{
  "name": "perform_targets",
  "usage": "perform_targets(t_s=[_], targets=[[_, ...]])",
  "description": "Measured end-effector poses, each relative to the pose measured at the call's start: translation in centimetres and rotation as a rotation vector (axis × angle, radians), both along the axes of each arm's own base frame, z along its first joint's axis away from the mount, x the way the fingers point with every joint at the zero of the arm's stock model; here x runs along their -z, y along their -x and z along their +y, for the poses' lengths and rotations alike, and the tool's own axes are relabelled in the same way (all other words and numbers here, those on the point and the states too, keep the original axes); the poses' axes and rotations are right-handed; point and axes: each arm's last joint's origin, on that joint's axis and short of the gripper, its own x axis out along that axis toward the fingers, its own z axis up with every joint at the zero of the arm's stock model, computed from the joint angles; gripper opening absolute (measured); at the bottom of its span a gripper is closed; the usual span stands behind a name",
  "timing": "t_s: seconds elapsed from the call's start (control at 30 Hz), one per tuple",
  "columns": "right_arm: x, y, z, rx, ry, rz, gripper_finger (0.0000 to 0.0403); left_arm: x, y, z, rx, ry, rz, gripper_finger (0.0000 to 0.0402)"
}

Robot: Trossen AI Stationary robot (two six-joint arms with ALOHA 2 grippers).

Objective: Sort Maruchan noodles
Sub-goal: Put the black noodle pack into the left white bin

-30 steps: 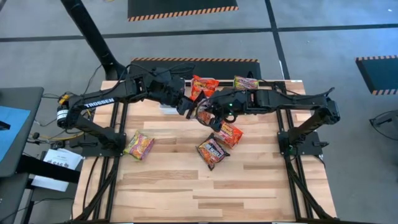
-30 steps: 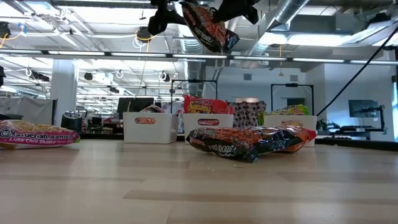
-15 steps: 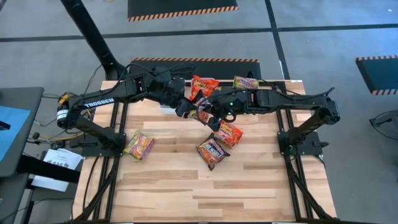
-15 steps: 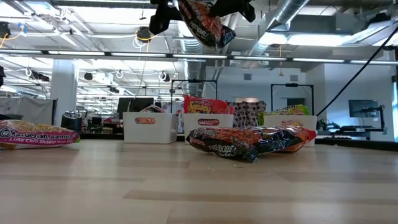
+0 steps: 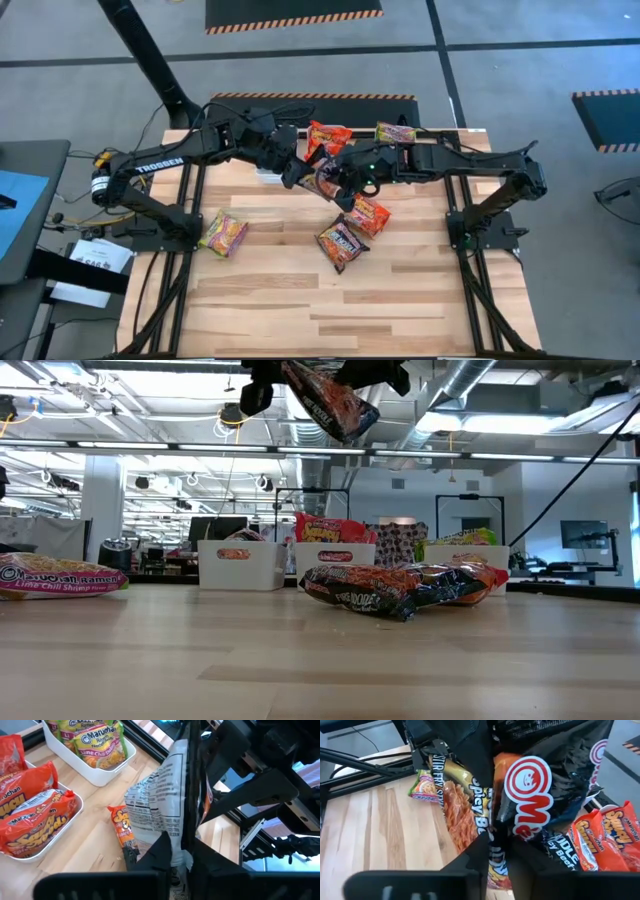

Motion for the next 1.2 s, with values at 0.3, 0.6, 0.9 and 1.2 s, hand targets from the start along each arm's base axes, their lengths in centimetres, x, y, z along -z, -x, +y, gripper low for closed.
perform_targets(t_s=[0.3, 0.6, 0.9, 1.2], targets=[[-2.6, 1.0, -0.6, -0.017, 0.017, 0.023, 0.0155, -0.3, 0.9, -0.1, 0.008, -0.014, 0.023, 0.0002], [-5.6, 2.5, -1.0, -0.059, 0.102, 0.057, 0.0177, -4.7, 7.0, -0.7, -0.117, -0.108, -0.105, 0.0001], [-7.0, 3.4, -2.0, -0.098, 0.209, 0.089, 0.0178, -7.7, 13.2, -2.6, -0.303, -0.232, -0.248, 0.0001], [-6.7, 4.2, -4.0, -0.059, 0.224, 0.168, 0.0178, -1.5, 14.1, -4.3, -0.386, -0.222, -0.372, 0.0001]])
